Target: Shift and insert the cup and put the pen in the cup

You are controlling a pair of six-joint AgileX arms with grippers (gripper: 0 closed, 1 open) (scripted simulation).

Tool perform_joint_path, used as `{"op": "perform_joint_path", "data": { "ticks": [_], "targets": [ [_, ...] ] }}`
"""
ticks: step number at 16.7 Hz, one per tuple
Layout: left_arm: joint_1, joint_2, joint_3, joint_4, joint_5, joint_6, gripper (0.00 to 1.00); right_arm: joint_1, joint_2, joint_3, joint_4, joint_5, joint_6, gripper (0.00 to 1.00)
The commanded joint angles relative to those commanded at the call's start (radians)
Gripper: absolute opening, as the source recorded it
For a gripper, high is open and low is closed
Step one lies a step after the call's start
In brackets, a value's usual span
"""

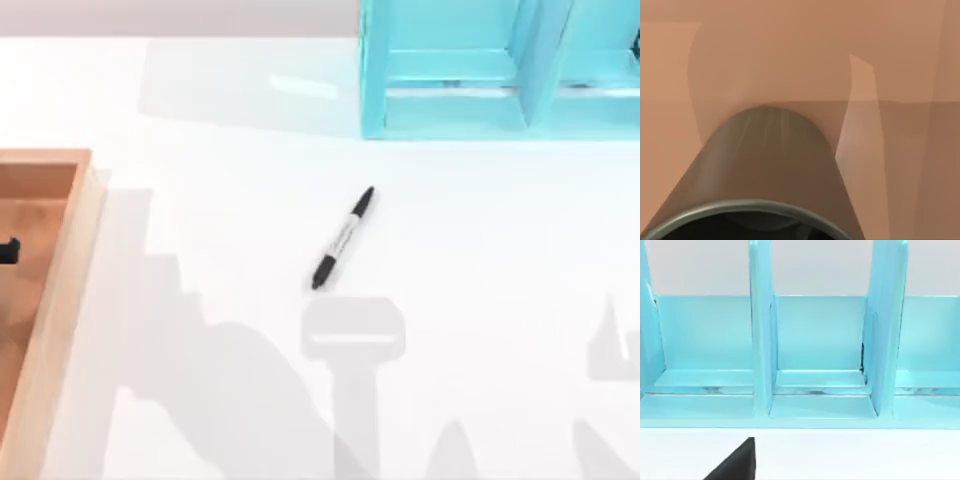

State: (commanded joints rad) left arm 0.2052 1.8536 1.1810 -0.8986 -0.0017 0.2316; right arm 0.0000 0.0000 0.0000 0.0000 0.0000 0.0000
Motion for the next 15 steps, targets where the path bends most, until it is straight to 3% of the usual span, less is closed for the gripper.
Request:
{"op": "perform_joint_path", "data": {
  "ticks": [4,15],
  "targets": [
    [0.000,0.000,0.000,0.000,0.000,0.000,0.02,0.000,0.000,0.000,0.000,0.000,0.000,1.00],
    [-0.002,-0.002,0.012,-0.003,-0.001,-0.009,0.00,0.000,0.000,0.000,0.000,0.000,0.000,1.00]
  ]
}}
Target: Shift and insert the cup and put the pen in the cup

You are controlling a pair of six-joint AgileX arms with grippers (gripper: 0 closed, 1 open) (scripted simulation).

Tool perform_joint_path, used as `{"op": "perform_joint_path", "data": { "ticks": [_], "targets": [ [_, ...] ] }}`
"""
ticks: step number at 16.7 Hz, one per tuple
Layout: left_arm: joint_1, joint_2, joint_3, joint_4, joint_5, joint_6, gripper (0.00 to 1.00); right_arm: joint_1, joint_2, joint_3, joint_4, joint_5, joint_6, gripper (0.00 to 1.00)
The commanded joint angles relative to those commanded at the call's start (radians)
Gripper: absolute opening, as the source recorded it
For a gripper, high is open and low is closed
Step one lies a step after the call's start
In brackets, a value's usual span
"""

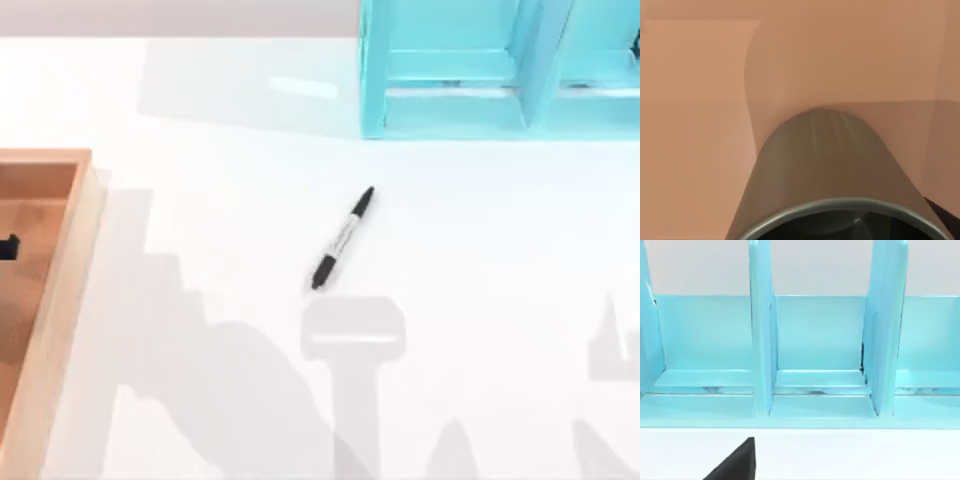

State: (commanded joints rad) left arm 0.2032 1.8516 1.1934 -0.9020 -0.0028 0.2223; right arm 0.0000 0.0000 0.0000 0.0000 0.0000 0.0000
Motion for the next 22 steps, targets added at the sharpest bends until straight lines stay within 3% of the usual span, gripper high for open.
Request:
{"op": "perform_joint_path", "data": {
  "ticks": [6,16,22],
  "targets": [
    [-0.083,-0.019,0.195,-0.134,-0.010,-0.163,0.00,0.000,0.000,0.000,0.000,0.000,0.000,1.00],
    [-0.445,-0.074,0.484,-0.563,-0.001,-0.447,0.00,0.000,0.000,0.000,0.000,0.000,0.000,1.00],
    [-0.462,-0.071,0.493,-0.582,0.002,-0.457,0.00,0.000,0.000,0.000,0.000,0.000,0.000,1.00]
  ]
}}
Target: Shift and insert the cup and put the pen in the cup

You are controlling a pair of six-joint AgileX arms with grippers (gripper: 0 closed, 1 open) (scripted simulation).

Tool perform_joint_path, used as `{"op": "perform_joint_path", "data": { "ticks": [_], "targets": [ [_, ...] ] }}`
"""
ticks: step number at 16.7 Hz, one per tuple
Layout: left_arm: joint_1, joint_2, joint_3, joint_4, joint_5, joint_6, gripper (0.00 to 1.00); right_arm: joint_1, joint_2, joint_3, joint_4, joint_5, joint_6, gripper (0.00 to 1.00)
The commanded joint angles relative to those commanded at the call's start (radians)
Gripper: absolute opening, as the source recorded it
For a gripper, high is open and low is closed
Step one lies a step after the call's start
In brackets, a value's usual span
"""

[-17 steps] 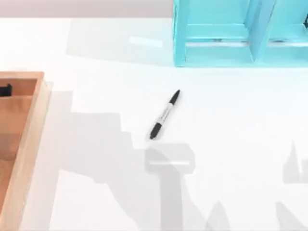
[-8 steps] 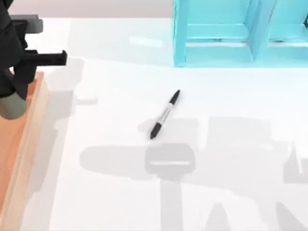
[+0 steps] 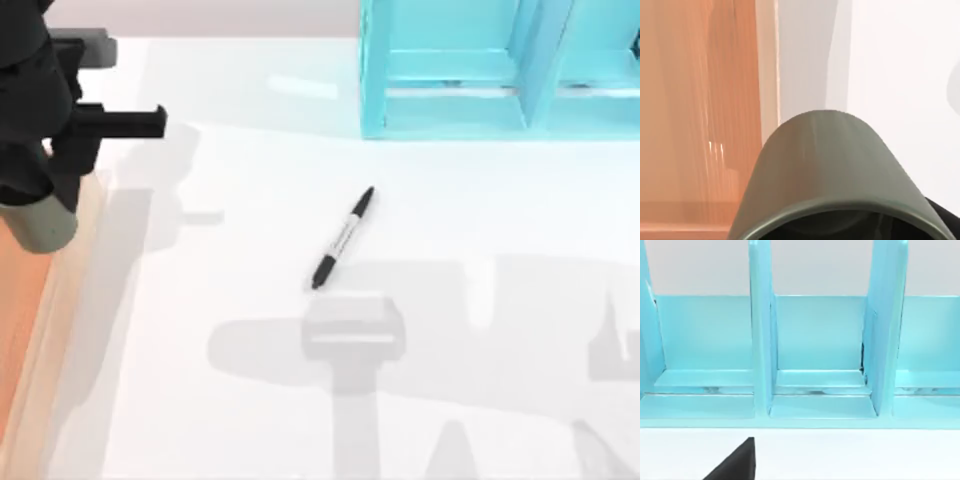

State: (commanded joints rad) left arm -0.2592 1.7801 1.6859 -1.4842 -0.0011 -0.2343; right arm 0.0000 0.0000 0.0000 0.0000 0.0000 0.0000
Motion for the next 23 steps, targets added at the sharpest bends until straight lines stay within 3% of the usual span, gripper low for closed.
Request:
{"op": "perform_joint_path", "data": {
  "ticks": [11,17,23],
  "targets": [
    [-0.235,0.152,-0.142,0.329,-0.007,-0.234,0.00,0.000,0.000,0.000,0.000,0.000,0.000,1.00],
    [-0.233,0.158,-0.160,0.348,-0.006,-0.234,0.00,0.000,0.000,0.000,0.000,0.000,0.000,1.00],
    [-0.223,0.187,-0.279,0.500,-0.007,-0.221,0.00,0.000,0.000,0.000,0.000,0.000,0.000,1.00]
  ]
}}
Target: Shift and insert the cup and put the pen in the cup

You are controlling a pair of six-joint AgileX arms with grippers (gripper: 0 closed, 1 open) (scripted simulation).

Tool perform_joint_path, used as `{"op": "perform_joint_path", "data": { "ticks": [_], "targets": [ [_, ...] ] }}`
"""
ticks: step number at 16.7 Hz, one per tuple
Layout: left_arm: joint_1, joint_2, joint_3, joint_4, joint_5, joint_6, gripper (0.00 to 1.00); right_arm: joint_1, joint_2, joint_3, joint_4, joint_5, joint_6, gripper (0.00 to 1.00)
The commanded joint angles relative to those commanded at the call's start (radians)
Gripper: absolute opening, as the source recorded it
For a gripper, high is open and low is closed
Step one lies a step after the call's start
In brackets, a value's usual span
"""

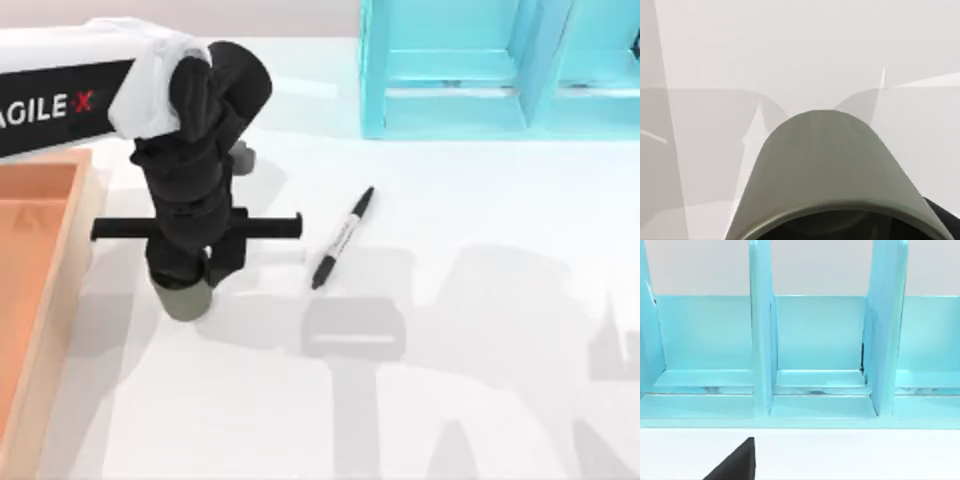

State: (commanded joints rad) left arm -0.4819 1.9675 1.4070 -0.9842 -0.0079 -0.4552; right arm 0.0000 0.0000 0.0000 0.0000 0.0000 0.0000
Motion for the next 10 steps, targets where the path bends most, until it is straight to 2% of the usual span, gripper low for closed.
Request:
{"op": "perform_joint_path", "data": {
  "ticks": [3,10],
  "targets": [
    [0.000,0.000,-0.001,0.001,0.000,0.000,0.00,0.000,0.000,0.000,0.000,0.000,0.000,1.00],
    [0.000,0.000,-0.001,0.001,0.000,0.000,0.53,0.000,0.000,0.000,0.000,0.000,0.000,1.00]
  ]
}}
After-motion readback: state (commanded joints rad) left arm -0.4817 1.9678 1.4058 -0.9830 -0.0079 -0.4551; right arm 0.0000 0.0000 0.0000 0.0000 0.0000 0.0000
